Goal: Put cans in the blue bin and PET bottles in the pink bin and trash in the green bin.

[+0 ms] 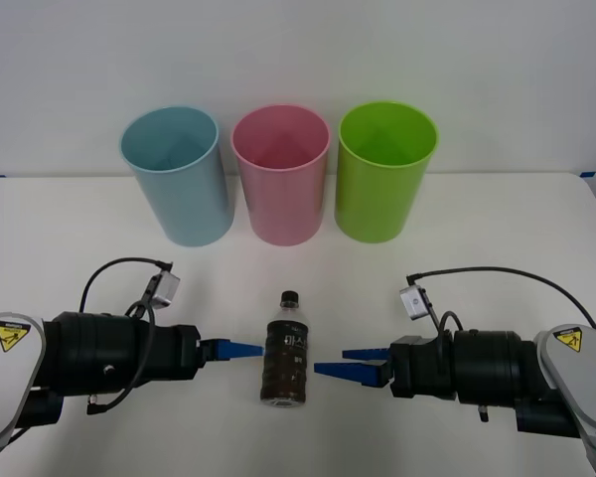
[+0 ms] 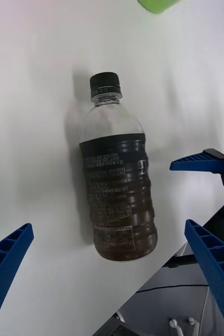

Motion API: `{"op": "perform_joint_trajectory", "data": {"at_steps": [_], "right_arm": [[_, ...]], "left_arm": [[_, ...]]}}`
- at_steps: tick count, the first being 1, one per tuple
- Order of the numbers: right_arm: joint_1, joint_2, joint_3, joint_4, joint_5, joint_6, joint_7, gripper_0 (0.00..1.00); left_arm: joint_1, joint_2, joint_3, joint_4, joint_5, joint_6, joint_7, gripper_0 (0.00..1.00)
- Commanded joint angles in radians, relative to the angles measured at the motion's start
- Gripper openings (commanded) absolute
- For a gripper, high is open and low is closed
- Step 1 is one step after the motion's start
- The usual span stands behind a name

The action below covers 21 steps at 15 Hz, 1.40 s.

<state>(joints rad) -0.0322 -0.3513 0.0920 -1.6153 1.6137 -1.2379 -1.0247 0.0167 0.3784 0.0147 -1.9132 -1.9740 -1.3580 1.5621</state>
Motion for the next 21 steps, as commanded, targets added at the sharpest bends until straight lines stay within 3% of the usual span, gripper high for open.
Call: {"op": "perform_joint_trajectory", "data": {"at_steps": [1,7,14,21], "right_arm": [[0.000,0.000,0.000,0.000,0.000,0.000,0.000,1.00],[0.000,0.000,0.000,0.000,0.000,0.000,0.000,1.00],[0.000,0.000,0.000,0.000,0.000,0.000,0.000,1.00],[0.000,0.000,0.000,0.000,0.000,0.000,0.000,1.00]], "left_arm": [[0.002,0.017,0.016,-0.003,0.021,0.000,0.001,1.00],[0.016,0.142,0.041,-0.003,0.152,0.017,-0.002,1.00],[0.120,0.217,0.163,-0.009,0.343,0.099,-0.201,1.00],[0.298,0.234,0.263,-0.222,0.425,0.140,-0.284,1.00]]}}
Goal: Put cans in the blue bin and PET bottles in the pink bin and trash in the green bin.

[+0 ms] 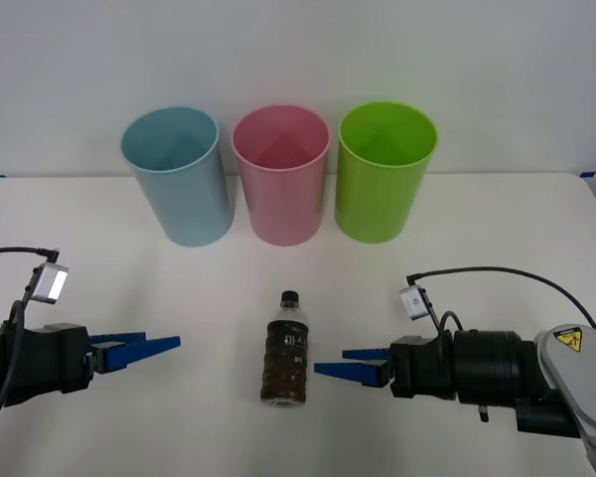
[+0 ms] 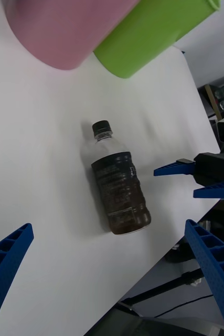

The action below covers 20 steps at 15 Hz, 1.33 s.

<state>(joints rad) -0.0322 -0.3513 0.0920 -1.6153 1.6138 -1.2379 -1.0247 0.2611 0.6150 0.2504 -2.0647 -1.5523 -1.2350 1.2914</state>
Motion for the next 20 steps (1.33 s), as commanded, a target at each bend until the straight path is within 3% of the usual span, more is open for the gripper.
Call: {"op": "perform_joint_trajectory", "data": {"at_steps": [1,3,8,12,20], "right_arm": [[0.000,0.000,0.000,0.000,0.000,0.000,0.000,1.00],[0.000,0.000,0.000,0.000,0.000,0.000,0.000,1.00],[0.000,0.000,0.000,0.000,0.000,0.000,0.000,1.00],[0.000,0.000,0.000,0.000,0.000,0.000,0.000,1.00],[0.000,0.000,0.000,0.000,0.000,0.000,0.000,1.00]], "left_arm": [[0.087,-0.009,0.049,-0.094,0.011,0.029,-0.046,1.00],[0.170,-0.055,0.141,-0.110,0.034,0.040,-0.164,1.00],[0.256,-0.090,0.274,-0.114,0.052,0.046,-0.239,1.00],[0.297,-0.109,0.277,-0.109,0.046,0.049,-0.304,1.00],[0.319,-0.109,0.248,0.006,0.049,0.039,-0.569,1.00]]}}
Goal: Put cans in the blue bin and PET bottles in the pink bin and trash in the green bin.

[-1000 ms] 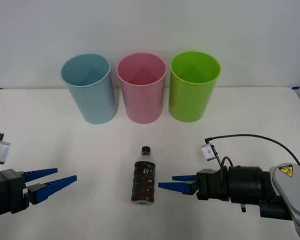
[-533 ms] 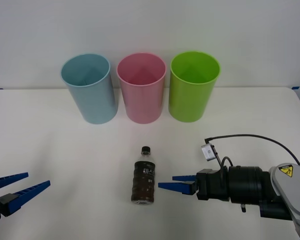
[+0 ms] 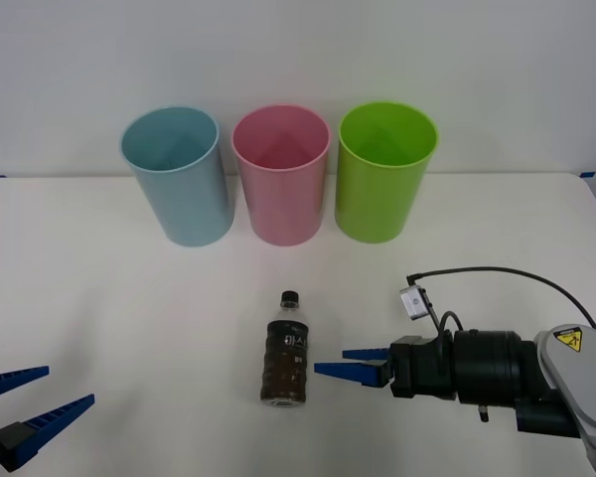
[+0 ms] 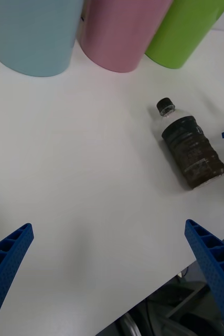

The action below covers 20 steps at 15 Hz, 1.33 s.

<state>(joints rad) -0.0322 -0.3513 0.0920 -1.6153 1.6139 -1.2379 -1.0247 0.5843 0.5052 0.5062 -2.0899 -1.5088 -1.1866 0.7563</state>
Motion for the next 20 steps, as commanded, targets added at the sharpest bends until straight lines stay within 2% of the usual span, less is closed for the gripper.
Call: {"op": "perform_joint_trajectory", "data": {"at_steps": [1,4,10,17,20], "right_arm": [[0.000,0.000,0.000,0.000,0.000,0.000,0.000,1.00],[0.000,0.000,0.000,0.000,0.000,0.000,0.000,1.00],[0.000,0.000,0.000,0.000,0.000,0.000,0.000,1.00],[0.000,0.000,0.000,0.000,0.000,0.000,0.000,1.00],[0.000,0.000,0.000,0.000,0.000,0.000,0.000,1.00]], "left_arm": [[-0.006,0.001,-0.011,0.033,0.007,-0.016,-0.038,1.00],[-0.009,-0.007,-0.018,0.033,0.050,-0.018,-0.049,1.00],[-0.007,-0.077,-0.005,0.033,0.117,-0.022,-0.040,1.00],[-0.003,-0.080,-0.003,0.042,0.211,-0.024,-0.025,1.00],[0.000,-0.080,-0.003,0.044,0.217,-0.027,-0.023,1.00]]}}
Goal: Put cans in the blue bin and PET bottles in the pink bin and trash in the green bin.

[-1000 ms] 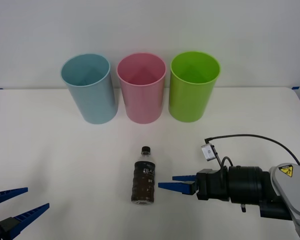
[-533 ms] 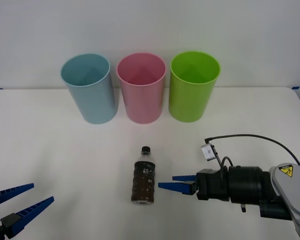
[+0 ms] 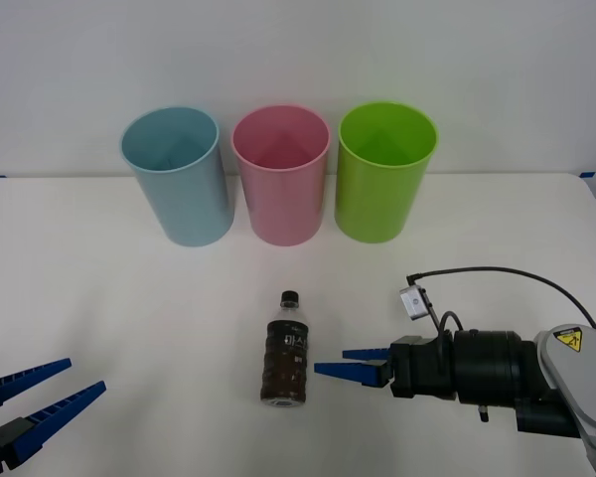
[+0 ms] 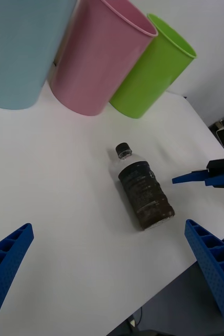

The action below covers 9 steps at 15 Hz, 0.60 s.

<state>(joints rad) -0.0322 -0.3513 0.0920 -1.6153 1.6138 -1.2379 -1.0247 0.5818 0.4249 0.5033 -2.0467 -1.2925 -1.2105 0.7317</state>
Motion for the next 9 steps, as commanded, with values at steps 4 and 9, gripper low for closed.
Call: {"op": "perform_joint_trajectory", "data": {"at_steps": [4,9], "right_arm": [[0.000,0.000,0.000,0.000,0.000,0.000,0.000,1.00],[0.000,0.000,0.000,0.000,0.000,0.000,0.000,1.00]], "left_arm": [[0.012,0.000,0.003,0.000,0.006,-0.001,0.008,1.00],[0.019,0.000,0.001,0.000,0.018,-0.001,0.012,1.00]]}}
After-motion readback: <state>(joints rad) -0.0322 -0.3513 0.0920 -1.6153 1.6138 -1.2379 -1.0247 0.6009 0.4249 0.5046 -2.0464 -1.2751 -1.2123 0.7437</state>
